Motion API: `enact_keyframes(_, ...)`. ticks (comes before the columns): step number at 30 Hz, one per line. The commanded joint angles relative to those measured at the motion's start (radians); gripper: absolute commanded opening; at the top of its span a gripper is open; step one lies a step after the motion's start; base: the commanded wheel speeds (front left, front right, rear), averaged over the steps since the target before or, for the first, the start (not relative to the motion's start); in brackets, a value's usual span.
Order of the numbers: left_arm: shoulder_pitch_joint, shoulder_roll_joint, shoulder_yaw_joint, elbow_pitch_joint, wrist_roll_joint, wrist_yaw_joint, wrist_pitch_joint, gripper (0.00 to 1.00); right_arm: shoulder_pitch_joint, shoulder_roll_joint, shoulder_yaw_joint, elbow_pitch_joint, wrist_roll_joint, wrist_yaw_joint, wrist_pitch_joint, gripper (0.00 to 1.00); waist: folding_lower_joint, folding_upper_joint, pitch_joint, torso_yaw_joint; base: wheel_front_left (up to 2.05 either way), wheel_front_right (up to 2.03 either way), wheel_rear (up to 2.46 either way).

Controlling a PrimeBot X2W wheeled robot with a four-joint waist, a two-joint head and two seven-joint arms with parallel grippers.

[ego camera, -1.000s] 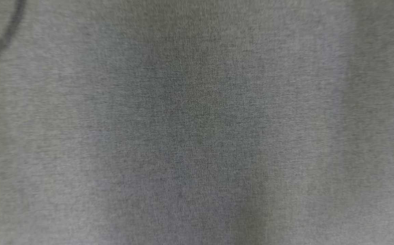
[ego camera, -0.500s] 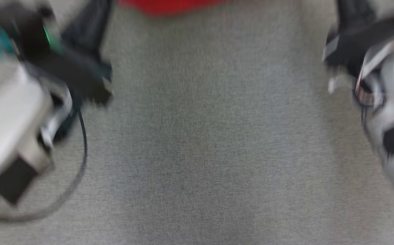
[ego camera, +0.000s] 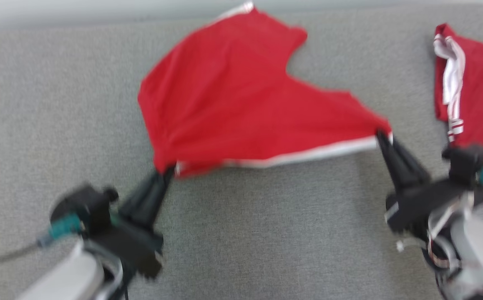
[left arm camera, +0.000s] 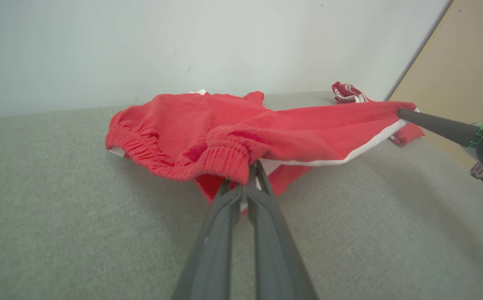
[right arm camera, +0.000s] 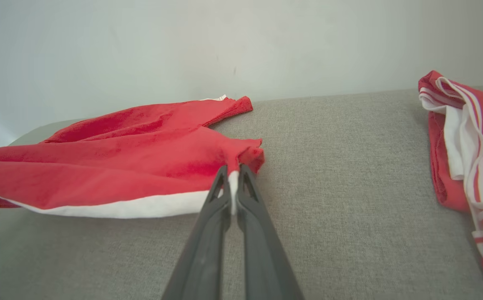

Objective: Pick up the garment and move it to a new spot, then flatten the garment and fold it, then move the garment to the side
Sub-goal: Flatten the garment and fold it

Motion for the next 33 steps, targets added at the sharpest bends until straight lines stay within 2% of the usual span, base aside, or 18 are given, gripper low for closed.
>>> enact_keyframes(1,0.103,-0.008,0.007,-0.01,0.027,-0.006,-0.003,0.0,0.113,0.01,-0.031,-0.052,-0.014,-0.003,0.027,0.0,0.0003,0.0003,-0.062,-0.011,0.0,0.0,0.0)
enact_keyframes(9,0.276,-0.036,0.014,0.007,0.08,-0.028,-0.003,0.0,0.387,0.06,-0.114,-0.205,-0.069,-0.003,0.109,0.0,0.0003,0.0003,-0.111,0.001,0.0,0.0,0.0)
enact_keyframes(13,0.315,-0.04,0.006,0.022,0.101,-0.042,-0.003,0.0,0.472,0.09,-0.129,-0.239,-0.083,-0.003,0.141,0.0,0.0003,0.0003,-0.122,0.006,0.0,0.0,0.0)
enact_keyframes(21,0.385,-0.045,0.051,0.043,0.131,-0.069,-0.003,0.0,0.667,0.165,-0.164,-0.32,-0.107,-0.003,0.199,0.0,0.0003,0.0003,-0.141,0.019,0.0,0.0,0.0)
enact_keyframes(26,0.392,-0.067,0.073,0.046,0.147,-0.088,-0.003,0.0,0.667,0.19,-0.206,-0.358,-0.118,-0.003,0.201,0.0,0.0003,0.0003,-0.147,0.019,0.0,0.0,0.0)
enact_keyframes(33,0.371,-0.106,0.11,0.026,0.193,-0.105,-0.003,0.0,0.532,0.171,-0.265,-0.376,-0.13,-0.003,0.2,0.0,0.0003,0.0003,-0.149,0.033,0.0,0.0,0.0)
